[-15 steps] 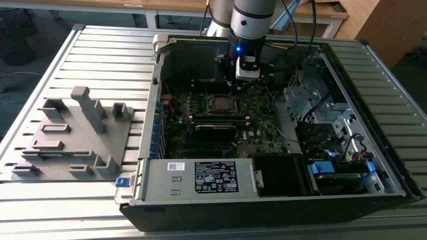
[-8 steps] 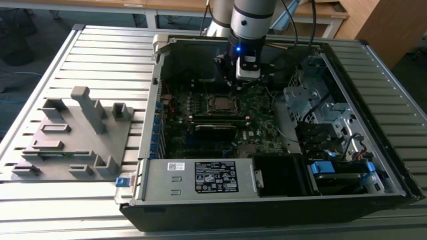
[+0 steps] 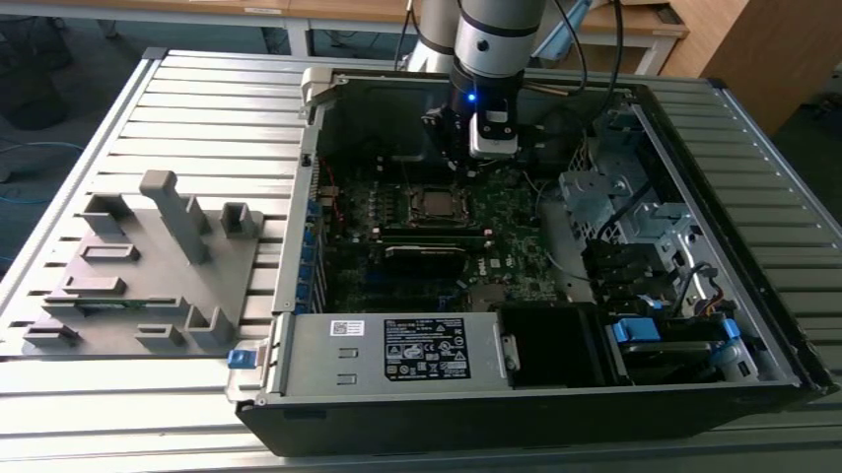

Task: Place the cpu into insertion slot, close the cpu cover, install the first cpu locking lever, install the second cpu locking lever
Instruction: 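Close the cpu cover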

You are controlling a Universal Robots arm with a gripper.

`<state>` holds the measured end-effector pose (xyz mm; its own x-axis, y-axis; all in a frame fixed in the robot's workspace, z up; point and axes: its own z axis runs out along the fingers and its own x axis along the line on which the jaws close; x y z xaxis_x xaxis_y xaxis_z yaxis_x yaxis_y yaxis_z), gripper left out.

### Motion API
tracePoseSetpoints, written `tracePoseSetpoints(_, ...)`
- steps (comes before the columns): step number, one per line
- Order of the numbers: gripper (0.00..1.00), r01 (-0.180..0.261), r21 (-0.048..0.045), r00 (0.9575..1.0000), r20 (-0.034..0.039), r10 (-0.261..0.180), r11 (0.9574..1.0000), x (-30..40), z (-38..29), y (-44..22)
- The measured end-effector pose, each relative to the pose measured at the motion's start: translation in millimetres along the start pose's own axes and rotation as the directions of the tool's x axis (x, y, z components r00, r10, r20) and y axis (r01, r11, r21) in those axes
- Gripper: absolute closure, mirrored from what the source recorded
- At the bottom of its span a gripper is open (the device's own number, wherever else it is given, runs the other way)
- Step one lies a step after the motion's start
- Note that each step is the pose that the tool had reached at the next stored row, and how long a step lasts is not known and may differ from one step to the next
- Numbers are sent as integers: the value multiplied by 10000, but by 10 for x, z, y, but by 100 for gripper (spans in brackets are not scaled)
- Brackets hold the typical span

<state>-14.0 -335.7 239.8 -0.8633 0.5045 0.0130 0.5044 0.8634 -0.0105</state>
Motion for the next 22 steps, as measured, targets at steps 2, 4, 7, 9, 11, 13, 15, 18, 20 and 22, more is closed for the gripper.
tracePoseSetpoints(2,90,1,0,10000,0,-1,10000,0,0,0)
tracePoseSetpoints(4,90,3,0,10000,0,-3,10000,0,0,0)
tracePoseSetpoints(7,90,73,0,10000,0,-73,10000,0,0,0)
tracePoseSetpoints(9,90,208,-1,9998,0,-208,9998,0,0,0)
tracePoseSetpoints(11,90,373,-5,9993,-1,-373,9993,0,1,0)
tracePoseSetpoints(13,90,522,-6,9986,-1,-522,9986,0,1,0)
tracePoseSetpoints(15,90,539,-4,9985,0,-539,9985,0,1,0)
tracePoseSetpoints(18,90,540,-5,9985,0,-540,9985,0,1,0)
tracePoseSetpoints(20,90,540,-5,9985,0,-540,9985,0,1,0)
tracePoseSetpoints(22,90,541,-5,9985,-1,-541,9985,0,1,0)
